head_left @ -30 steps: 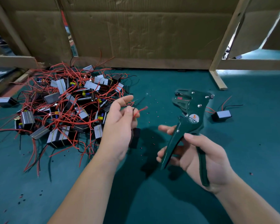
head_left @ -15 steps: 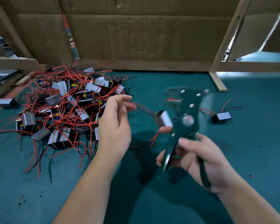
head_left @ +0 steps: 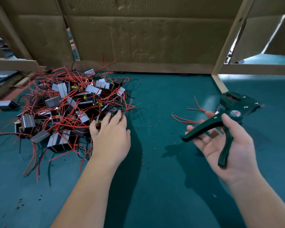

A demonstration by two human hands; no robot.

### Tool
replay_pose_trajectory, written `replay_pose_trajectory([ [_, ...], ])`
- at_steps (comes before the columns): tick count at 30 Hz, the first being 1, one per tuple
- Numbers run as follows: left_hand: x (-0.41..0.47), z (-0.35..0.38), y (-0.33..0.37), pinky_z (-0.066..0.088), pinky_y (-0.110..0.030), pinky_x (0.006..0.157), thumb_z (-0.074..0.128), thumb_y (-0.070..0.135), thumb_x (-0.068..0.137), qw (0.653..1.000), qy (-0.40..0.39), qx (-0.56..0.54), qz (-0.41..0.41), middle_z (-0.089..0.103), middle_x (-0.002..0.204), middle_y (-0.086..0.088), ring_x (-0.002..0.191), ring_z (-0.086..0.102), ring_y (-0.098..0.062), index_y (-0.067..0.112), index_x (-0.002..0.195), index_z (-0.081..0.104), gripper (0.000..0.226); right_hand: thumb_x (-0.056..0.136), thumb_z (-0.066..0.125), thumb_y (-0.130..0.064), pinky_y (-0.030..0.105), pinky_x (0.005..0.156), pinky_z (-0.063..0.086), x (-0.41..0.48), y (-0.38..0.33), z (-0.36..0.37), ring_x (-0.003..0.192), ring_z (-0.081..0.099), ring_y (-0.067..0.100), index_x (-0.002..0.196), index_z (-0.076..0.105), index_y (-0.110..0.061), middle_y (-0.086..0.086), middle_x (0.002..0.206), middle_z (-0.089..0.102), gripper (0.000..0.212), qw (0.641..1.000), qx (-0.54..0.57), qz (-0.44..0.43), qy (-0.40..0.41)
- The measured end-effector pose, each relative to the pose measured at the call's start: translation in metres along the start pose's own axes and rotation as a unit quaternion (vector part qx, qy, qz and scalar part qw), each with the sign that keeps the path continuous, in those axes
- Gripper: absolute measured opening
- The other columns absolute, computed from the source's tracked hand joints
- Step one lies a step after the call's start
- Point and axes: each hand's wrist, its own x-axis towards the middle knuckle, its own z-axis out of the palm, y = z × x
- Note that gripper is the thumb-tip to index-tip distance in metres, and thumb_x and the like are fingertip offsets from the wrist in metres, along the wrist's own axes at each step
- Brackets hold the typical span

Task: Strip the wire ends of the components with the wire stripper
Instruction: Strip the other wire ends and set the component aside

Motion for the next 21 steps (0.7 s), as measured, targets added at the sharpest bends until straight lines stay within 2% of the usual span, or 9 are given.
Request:
replay_pose_trajectory([
  [2,0.002,-0.002,0.001,-0.002,-0.048,0.113,0.039,0.032,0.099,1.0,0.023,-0.018,0.004,0.027,0.154,0.014,0.145,0.013,-0.01,0.026,0.144,0.037,0.045,0.078,0.06,-0.033,0.045,0.07,0.057,-0.002,0.003,0.003,0.087,0.068,0.043,0.108,0.061,-0.008,0.012,0.099,0.051,0.039,1.0,-0.006,0.012,-0.005],
  [4,0.002,-0.007,0.003,0.002,-0.042,0.112,0.046,0.026,0.098,0.989,0.105,-0.098,0.027,0.047,0.142,0.012,0.138,0.031,-0.006,0.024,0.132,0.054,0.035,0.077,0.059,-0.033,0.045,0.068,0.058,-0.003,0.004,0.005,0.087,0.068,0.044,0.111,0.061,-0.007,0.012,0.101,0.051,0.043,1.0,-0.006,0.025,-0.005],
  [6,0.001,-0.014,0.006,0.021,-0.041,0.108,0.056,0.019,0.094,0.954,0.2,-0.203,0.094,0.064,0.118,0.007,0.116,0.051,-0.003,0.019,0.111,0.068,0.022,0.077,0.058,-0.032,0.045,0.069,0.058,-0.003,0.004,0.006,0.086,0.068,0.043,0.112,0.061,-0.006,0.013,0.108,0.051,0.043,0.999,-0.007,0.033,-0.014],
  [8,-0.003,-0.017,0.011,0.044,-0.029,0.093,0.063,0.013,0.088,0.9,0.242,-0.331,0.146,0.067,0.096,0.009,0.095,0.059,-0.002,0.014,0.095,0.071,0.011,0.078,0.056,-0.03,0.046,0.072,0.058,-0.003,0.003,0.005,0.085,0.068,0.042,0.113,0.062,-0.007,0.017,0.112,0.056,0.043,0.998,-0.007,0.041,-0.039],
  [10,-0.006,-0.02,0.019,0.051,-0.022,0.079,0.072,0.01,0.083,0.843,0.196,-0.487,0.115,0.069,0.083,0.011,0.084,0.064,-0.004,0.016,0.087,0.069,0.008,0.078,0.054,-0.029,0.046,0.074,0.058,-0.004,0.003,0.004,0.084,0.068,0.039,0.114,0.062,-0.007,0.022,0.11,0.062,0.043,0.995,-0.014,0.056,-0.084],
  [12,-0.009,-0.023,0.029,0.051,-0.017,0.07,0.076,0.007,0.078,0.771,0.128,-0.621,0.061,0.069,0.075,0.01,0.075,0.066,-0.006,0.018,0.09,0.063,0.021,0.073,0.064,-0.032,0.047,0.075,0.057,-0.005,0.003,0.004,0.081,0.067,0.038,0.114,0.063,-0.006,0.027,0.101,0.066,0.049,0.987,-0.02,0.085,-0.137],
  [16,-0.009,-0.025,0.039,0.052,-0.018,0.076,0.068,0.01,0.069,0.625,0.037,-0.78,0.01,0.061,0.066,0.009,0.086,0.07,-0.018,0.019,0.124,0.041,0.062,0.054,0.085,-0.034,0.05,0.075,0.055,-0.01,0.008,0.007,0.078,0.066,0.04,0.115,0.067,-0.007,0.029,0.094,0.066,0.069,0.961,-0.05,0.169,-0.214],
  [19,-0.01,-0.025,0.039,0.054,-0.021,0.068,0.063,0.004,0.069,0.588,-0.026,-0.809,-0.018,0.064,0.07,0.004,0.082,0.072,-0.017,0.02,0.138,0.031,0.078,0.053,0.087,-0.031,0.052,0.074,0.054,-0.014,0.015,0.01,0.076,0.065,0.042,0.111,0.068,-0.004,0.027,0.095,0.065,0.067,0.956,-0.051,0.182,-0.222],
  [21,-0.011,-0.027,0.039,0.055,-0.02,0.068,0.063,0.002,0.067,0.601,-0.077,-0.795,-0.016,0.07,0.078,0.002,0.078,0.071,-0.014,0.009,0.128,0.048,0.063,0.054,0.086,-0.029,0.054,0.074,0.053,-0.016,0.019,0.013,0.075,0.065,0.043,0.107,0.068,-0.003,0.023,0.099,0.064,0.061,0.957,-0.038,0.174,-0.229],
])
